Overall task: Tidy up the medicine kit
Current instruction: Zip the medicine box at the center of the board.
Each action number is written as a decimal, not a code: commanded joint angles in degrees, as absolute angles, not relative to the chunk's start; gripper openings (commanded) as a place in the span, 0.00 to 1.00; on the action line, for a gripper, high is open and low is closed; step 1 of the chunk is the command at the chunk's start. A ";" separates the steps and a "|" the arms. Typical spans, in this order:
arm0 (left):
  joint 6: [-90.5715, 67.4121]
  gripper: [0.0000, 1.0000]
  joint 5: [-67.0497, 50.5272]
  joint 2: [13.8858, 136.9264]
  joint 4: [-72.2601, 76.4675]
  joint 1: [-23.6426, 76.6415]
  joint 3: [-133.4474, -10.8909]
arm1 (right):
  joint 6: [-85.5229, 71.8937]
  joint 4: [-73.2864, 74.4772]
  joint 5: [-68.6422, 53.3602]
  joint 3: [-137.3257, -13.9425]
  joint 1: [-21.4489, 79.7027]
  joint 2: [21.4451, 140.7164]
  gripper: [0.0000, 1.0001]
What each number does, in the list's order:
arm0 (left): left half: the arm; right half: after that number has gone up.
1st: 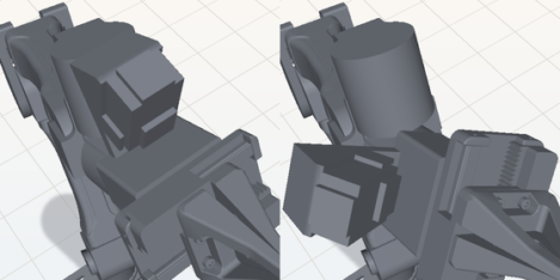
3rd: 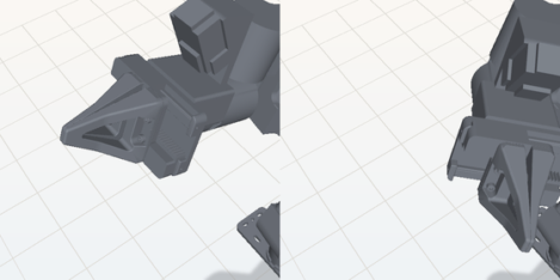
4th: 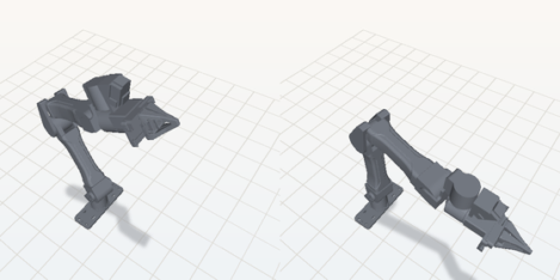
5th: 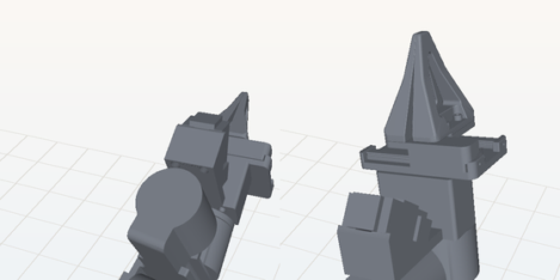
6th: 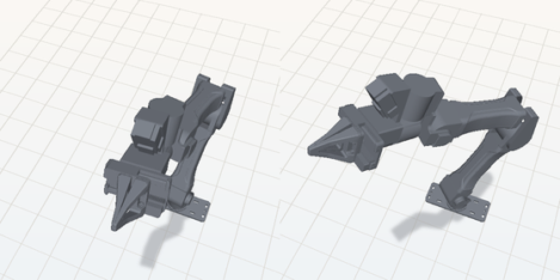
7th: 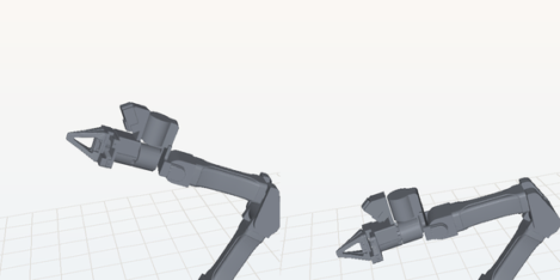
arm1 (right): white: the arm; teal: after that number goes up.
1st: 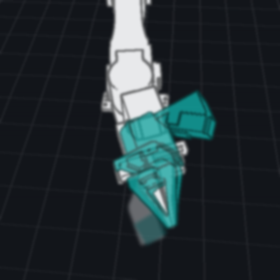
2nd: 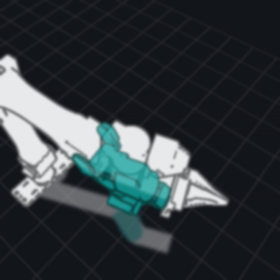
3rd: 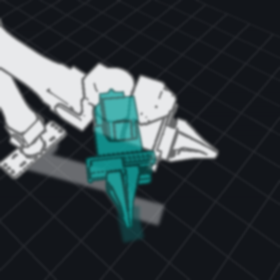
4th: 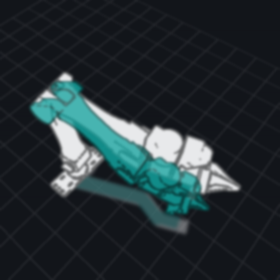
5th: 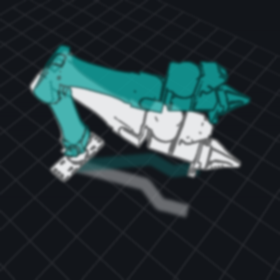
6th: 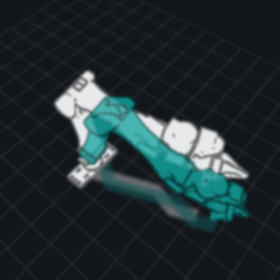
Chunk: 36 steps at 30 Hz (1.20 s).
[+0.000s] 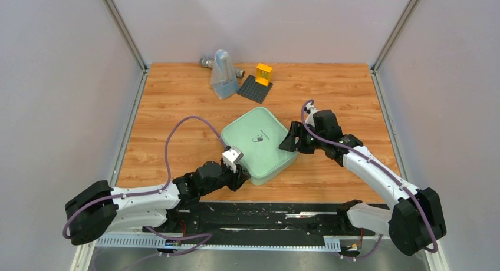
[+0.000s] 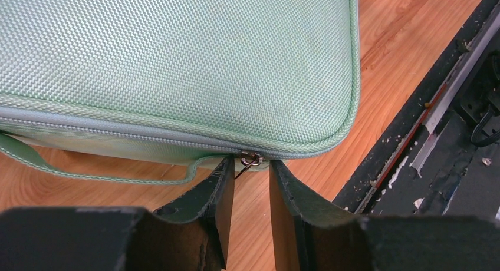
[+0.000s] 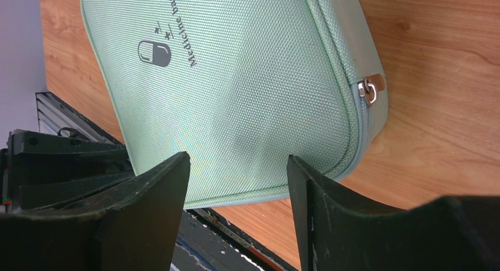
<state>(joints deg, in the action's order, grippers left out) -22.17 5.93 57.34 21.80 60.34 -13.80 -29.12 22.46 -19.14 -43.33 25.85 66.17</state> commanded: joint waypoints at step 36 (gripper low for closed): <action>-25.78 0.00 2.17 53.72 7.29 60.24 -21.77 | -35.19 27.88 -16.64 -37.90 48.40 61.60 0.07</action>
